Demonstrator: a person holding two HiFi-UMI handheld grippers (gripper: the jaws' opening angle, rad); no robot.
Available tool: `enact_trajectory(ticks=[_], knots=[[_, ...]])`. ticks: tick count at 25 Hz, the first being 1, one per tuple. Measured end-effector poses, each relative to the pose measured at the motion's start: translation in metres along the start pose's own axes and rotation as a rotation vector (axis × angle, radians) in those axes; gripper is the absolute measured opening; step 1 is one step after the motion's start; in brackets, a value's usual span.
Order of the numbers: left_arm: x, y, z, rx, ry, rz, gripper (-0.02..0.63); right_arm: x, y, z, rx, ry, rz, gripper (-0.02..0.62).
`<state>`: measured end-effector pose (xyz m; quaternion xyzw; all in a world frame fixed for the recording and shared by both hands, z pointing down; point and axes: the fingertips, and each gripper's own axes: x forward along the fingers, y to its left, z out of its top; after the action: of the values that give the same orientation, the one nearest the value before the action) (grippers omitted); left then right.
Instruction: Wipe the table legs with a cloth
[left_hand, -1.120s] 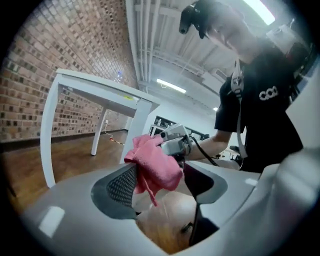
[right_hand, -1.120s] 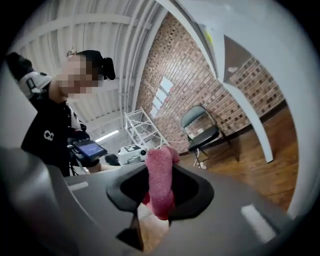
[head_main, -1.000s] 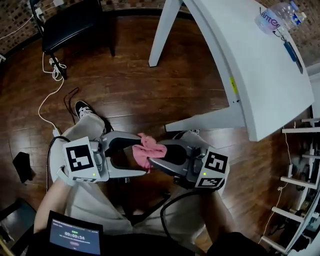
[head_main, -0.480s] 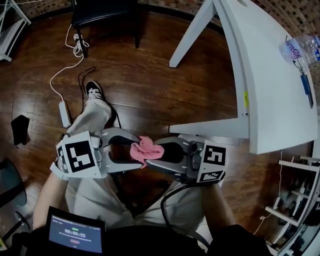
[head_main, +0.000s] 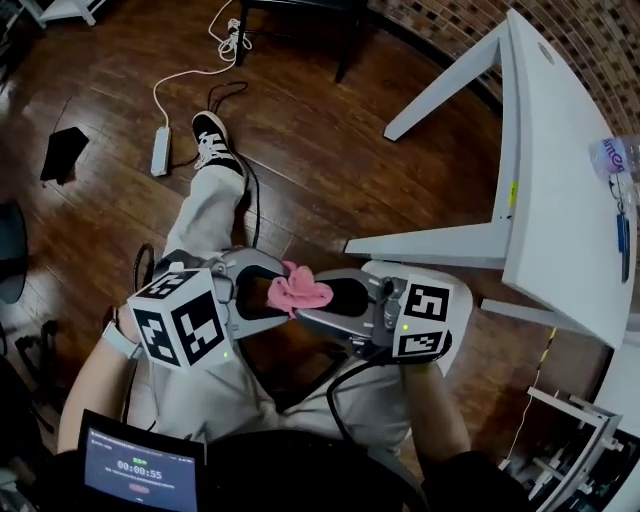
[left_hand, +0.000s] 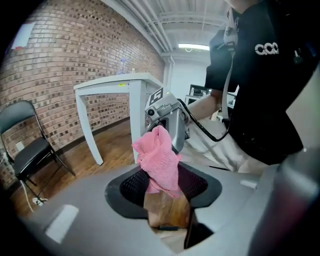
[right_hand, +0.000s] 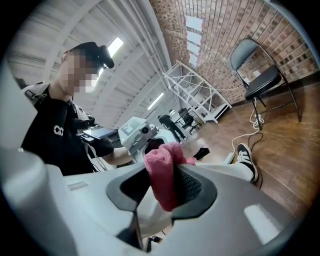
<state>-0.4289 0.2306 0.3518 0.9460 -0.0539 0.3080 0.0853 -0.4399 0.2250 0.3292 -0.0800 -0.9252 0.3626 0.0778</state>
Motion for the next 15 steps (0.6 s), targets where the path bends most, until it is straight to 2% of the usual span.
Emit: enact_trajectory(ticks=[3, 6, 10, 13, 15], knots=[[0.008, -0.042, -0.006, -0.017, 0.08, 0.067, 0.176, 0.0, 0.028, -0.033, -0.023, 0.016, 0.02, 0.106], [0.008, -0.076, 0.009, 0.013, 0.125, 0.092, 0.176, -0.006, 0.063, -0.044, -0.034, 0.04, -0.024, 0.101], [0.027, -0.08, 0.055, 0.054, 0.022, 0.091, 0.173, -0.052, 0.081, -0.033, -0.017, 0.091, -0.116, 0.104], [0.047, -0.075, 0.086, 0.054, -0.029, 0.166, 0.172, -0.085, 0.082, -0.027, -0.056, 0.162, -0.148, 0.12], [0.054, -0.087, 0.094, 0.084, -0.047, 0.212, 0.17, -0.094, 0.091, -0.036, -0.084, 0.18, -0.148, 0.137]])
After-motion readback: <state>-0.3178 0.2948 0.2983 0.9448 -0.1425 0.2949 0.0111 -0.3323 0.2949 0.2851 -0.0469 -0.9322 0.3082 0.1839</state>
